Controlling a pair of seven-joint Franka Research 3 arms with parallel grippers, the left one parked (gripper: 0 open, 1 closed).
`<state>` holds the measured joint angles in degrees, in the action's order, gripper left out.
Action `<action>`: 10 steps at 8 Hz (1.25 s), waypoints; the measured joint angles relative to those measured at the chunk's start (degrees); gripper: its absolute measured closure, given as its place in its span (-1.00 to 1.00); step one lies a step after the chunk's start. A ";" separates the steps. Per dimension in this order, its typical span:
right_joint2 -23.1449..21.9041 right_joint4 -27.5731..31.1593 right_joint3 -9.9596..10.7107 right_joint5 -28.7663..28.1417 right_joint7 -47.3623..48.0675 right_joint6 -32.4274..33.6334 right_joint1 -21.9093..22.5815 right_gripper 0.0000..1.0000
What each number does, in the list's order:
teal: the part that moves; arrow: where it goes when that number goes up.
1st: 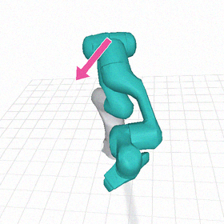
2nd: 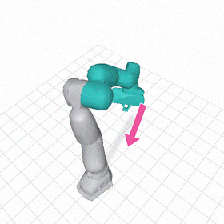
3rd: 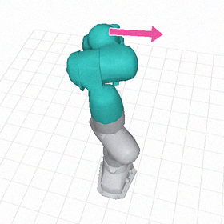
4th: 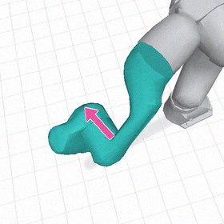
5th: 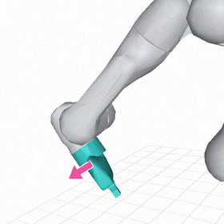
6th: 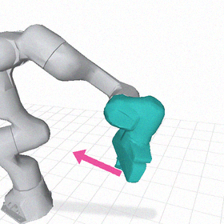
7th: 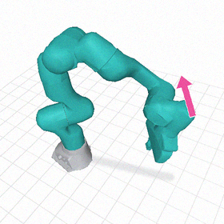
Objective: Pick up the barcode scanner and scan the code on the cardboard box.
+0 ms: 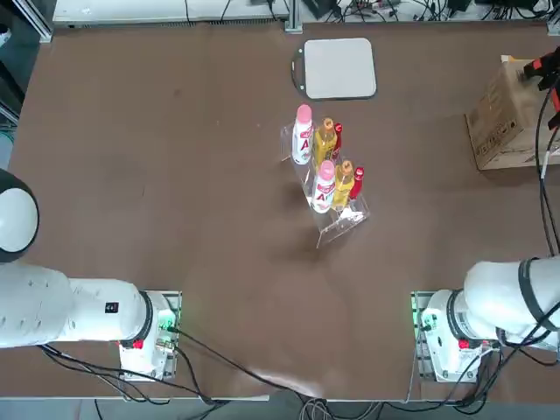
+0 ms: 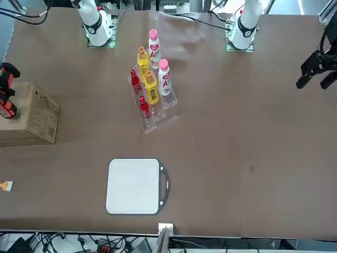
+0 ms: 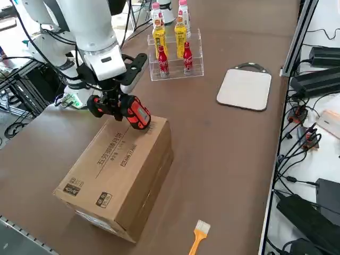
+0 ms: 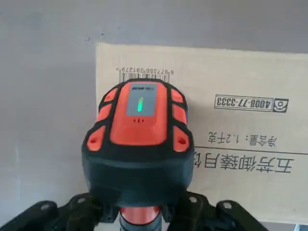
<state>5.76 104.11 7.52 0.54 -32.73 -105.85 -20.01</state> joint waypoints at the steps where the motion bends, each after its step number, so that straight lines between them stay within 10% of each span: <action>1: 0.28 -0.29 0.00 0.00 0.00 0.00 0.00 0.15; 6: 1.19 -1.98 -0.75 -0.41 0.78 2.63 0.92 0.15; 10: -1.98 1.94 -1.65 -0.84 14.03 4.88 11.47 0.15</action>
<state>3.77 106.05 5.87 -0.30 -18.70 -100.97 -8.54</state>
